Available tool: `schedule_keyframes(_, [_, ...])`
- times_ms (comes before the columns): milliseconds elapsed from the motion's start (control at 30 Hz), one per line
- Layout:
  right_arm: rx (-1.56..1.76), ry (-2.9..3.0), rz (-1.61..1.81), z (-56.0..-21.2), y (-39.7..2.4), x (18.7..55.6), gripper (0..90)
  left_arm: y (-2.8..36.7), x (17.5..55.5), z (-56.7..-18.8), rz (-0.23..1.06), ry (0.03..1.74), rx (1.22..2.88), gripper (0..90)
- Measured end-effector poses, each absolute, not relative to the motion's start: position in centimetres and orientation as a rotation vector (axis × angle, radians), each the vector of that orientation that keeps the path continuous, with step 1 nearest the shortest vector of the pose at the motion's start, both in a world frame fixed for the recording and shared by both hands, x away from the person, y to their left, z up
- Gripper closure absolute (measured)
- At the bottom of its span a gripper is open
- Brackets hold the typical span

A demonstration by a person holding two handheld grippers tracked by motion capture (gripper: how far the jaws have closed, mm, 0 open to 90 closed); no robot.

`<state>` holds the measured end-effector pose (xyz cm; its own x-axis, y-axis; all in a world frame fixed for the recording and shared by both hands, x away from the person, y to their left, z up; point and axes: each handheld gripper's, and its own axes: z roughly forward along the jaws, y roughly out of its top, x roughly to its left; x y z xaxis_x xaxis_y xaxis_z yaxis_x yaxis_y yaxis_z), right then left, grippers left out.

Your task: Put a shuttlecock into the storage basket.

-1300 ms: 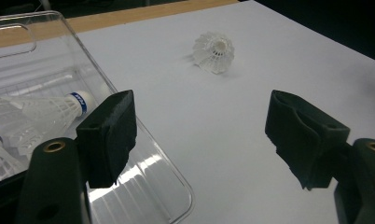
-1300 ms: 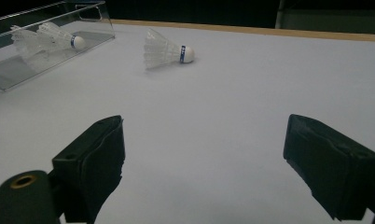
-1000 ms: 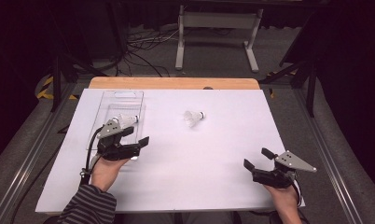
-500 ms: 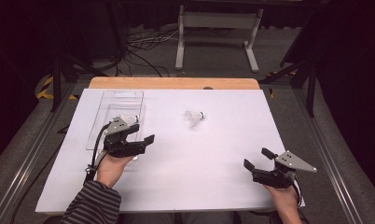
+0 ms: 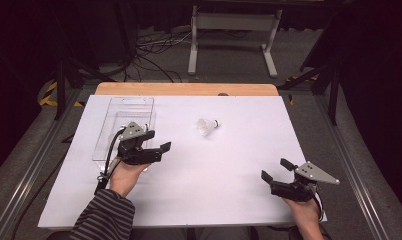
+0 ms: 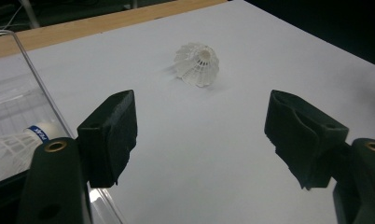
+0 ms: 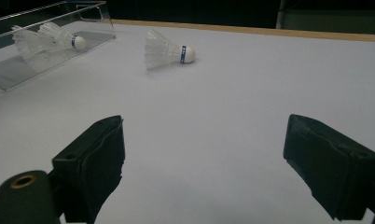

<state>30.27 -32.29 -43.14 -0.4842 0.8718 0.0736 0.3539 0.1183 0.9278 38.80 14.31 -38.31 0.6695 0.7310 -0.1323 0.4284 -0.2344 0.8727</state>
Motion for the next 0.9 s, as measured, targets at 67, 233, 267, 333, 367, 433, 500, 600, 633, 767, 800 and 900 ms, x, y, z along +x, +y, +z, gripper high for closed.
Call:
schedule_keyframes(67, [1.184,1.901,1.356,-43.1,-32.3,30.3,13.2,14.0,38.9,-38.3,0.360,0.911,1.872,26.4])
schedule_keyframes(233, [1.184,1.902,1.356,-43.1,-32.3,30.3,13.3,13.4,39.3,-38.2,0.365,0.902,1.885,26.4])
schedule_keyframes(267, [1.184,1.901,1.357,-43.1,-32.3,30.3,13.3,13.3,39.4,-38.1,0.352,0.906,1.884,26.4])
schedule_keyframes(333, [1.185,1.901,1.358,-43.1,-32.3,30.3,13.3,13.0,39.5,-38.1,0.358,0.906,1.885,26.5])
schedule_keyframes(367, [1.184,1.902,1.357,-43.1,-32.3,30.3,13.3,13.0,39.6,-38.0,0.348,0.903,1.891,26.5])
schedule_keyframes(433, [1.184,1.901,1.358,-43.1,-32.3,30.3,13.3,12.8,39.7,-38.0,0.350,0.899,1.894,26.5])
schedule_keyframes(500, [1.184,1.902,1.357,-43.1,-32.3,30.3,13.3,12.6,39.8,-38.0,0.346,0.905,1.893,26.5])
schedule_keyframes(600, [1.184,1.903,1.359,-43.1,-32.3,30.3,13.3,12.3,40.0,-38.0,0.343,0.905,1.894,26.5])
schedule_keyframes(633, [1.184,1.904,1.359,-43.1,-32.3,30.3,13.3,12.2,40.1,-38.0,0.343,0.898,1.896,26.5])
schedule_keyframes(767, [1.183,1.904,1.358,-43.1,-32.3,30.3,13.3,11.9,40.3,-37.9,0.343,0.902,1.898,26.5])
schedule_keyframes(800, [1.183,1.904,1.358,-43.1,-32.3,30.3,13.3,11.8,40.4,-37.9,0.349,0.898,1.898,26.5])
schedule_keyframes(900, [1.182,1.905,1.358,-43.1,-32.3,30.3,13.3,11.5,40.6,-37.9,0.345,0.900,1.901,26.5])
